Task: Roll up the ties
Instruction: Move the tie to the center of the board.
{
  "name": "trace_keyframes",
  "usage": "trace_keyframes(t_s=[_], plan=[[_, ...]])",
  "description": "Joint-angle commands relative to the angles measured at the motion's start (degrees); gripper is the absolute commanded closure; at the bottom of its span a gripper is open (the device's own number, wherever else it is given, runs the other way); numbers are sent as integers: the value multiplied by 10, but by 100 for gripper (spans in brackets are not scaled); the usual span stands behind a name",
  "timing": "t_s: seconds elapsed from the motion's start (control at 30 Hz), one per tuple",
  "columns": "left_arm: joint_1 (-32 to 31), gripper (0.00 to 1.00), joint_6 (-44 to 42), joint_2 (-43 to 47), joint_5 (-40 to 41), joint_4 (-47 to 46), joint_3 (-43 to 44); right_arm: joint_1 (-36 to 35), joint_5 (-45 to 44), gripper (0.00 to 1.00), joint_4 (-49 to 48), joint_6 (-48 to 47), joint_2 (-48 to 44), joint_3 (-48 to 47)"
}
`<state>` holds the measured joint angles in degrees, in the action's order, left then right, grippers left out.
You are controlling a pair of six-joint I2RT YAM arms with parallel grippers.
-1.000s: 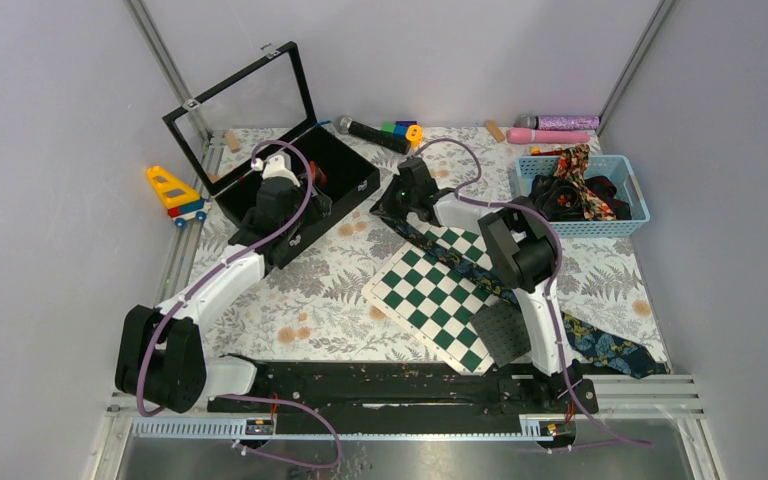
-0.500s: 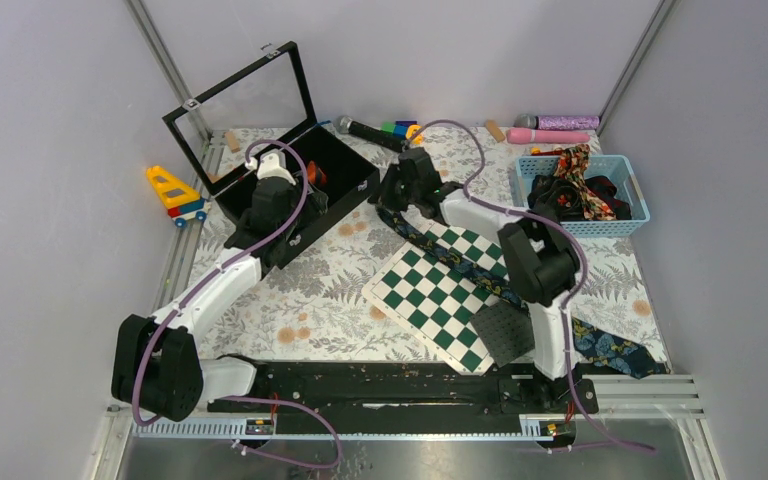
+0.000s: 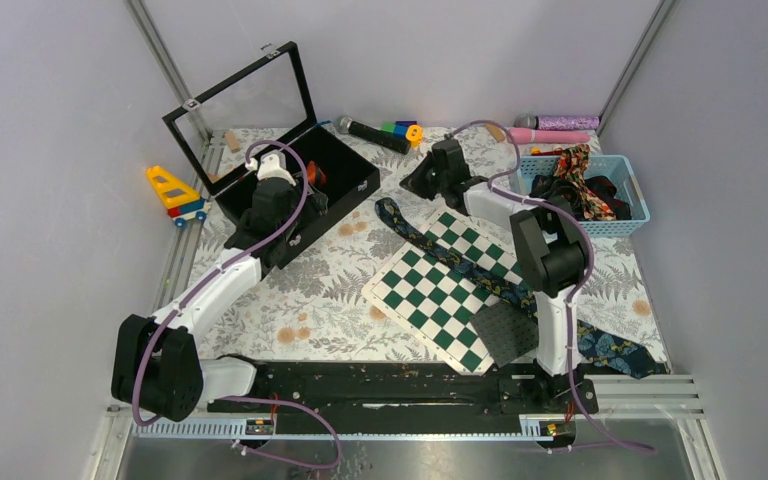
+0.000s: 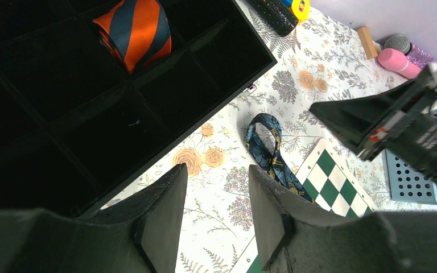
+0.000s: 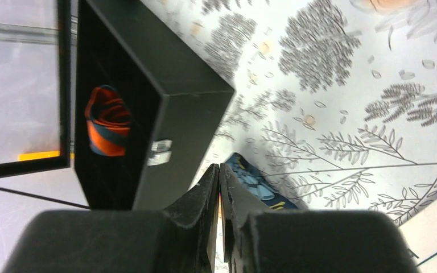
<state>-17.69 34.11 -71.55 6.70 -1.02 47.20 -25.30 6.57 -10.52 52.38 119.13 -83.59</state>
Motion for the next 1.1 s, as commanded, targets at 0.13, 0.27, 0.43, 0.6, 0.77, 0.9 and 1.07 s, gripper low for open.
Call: trace_keyframes(t_s=[0.13, 0.27, 0.43, 0.6, 0.77, 0.9, 1.07], plan=[[0, 55, -1, 9, 4, -27, 0, -20, 12, 91, 28, 32, 43, -22], [0, 55, -2, 10, 5, -28, 0, -34, 12, 92, 36, 29, 55, -32], [0, 55, -1, 8, 5, -27, 0, -44, 14, 92, 47, 29, 71, -44], [0, 55, 0, 6, 2, -28, 0, -49, 13, 92, 49, 24, 72, -40], [0, 55, 3, 3, 1, -28, 0, -55, 11, 92, 54, 17, 75, -40], [0, 55, 2, 5, 2, -27, -1, -63, 3, 92, 60, 8, 78, -44], [0, 55, 0, 5, 3, -22, 1, -73, -9, 92, 82, -6, 82, -61]])
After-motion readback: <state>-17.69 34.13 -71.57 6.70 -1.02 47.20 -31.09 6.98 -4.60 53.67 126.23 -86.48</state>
